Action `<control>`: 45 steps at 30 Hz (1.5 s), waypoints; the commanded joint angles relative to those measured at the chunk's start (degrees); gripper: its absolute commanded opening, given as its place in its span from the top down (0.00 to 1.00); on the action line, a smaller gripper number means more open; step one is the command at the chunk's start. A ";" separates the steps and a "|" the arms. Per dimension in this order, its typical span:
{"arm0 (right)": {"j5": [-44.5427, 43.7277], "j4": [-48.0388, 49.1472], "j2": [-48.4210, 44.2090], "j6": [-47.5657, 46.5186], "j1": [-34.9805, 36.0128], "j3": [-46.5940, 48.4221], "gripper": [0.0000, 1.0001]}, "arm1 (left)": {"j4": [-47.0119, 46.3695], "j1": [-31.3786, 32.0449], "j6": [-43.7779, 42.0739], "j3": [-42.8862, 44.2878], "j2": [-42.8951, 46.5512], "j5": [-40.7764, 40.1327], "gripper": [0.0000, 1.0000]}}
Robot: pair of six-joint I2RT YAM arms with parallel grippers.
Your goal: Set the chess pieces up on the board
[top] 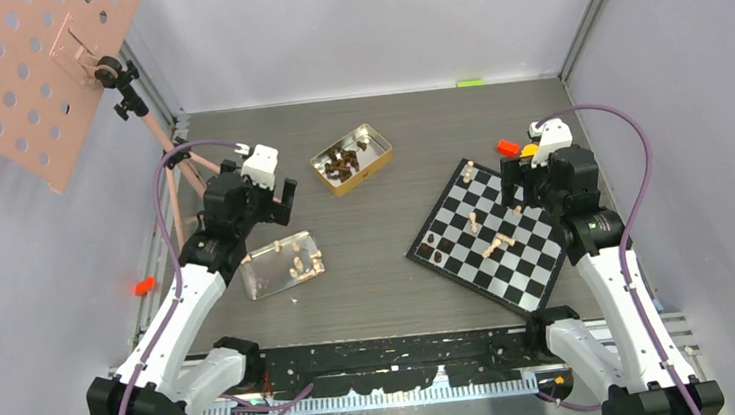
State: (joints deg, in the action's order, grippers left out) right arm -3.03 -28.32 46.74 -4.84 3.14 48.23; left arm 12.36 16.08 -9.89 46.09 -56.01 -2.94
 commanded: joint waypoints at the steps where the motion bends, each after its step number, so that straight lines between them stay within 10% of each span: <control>1: 0.86 1.65 -1.16 -0.49 -0.42 0.60 0.00 | -2.34 -0.40 -1.00 -0.02 0.82 1.99 0.00; 17: 3.29 1.41 -1.59 -1.68 -0.50 -0.26 0.00 | -2.21 -0.87 -0.93 -0.78 0.80 7.70 0.00; 24: -0.94 -0.77 0.51 -0.71 -1.12 2.24 0.00 | 2.97 -0.86 0.91 0.38 0.21 24.76 0.00; 45: 7.66 -9.13 27.91 12.87 -28.80 12.13 0.03 | 3.98 -0.87 0.94 0.23 -1.01 30.99 0.00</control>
State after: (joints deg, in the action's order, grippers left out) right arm 2.22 -37.89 72.12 4.40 -23.27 57.58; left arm 17.17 15.51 -9.21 45.50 -57.14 26.24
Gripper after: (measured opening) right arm 0.980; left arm 0.994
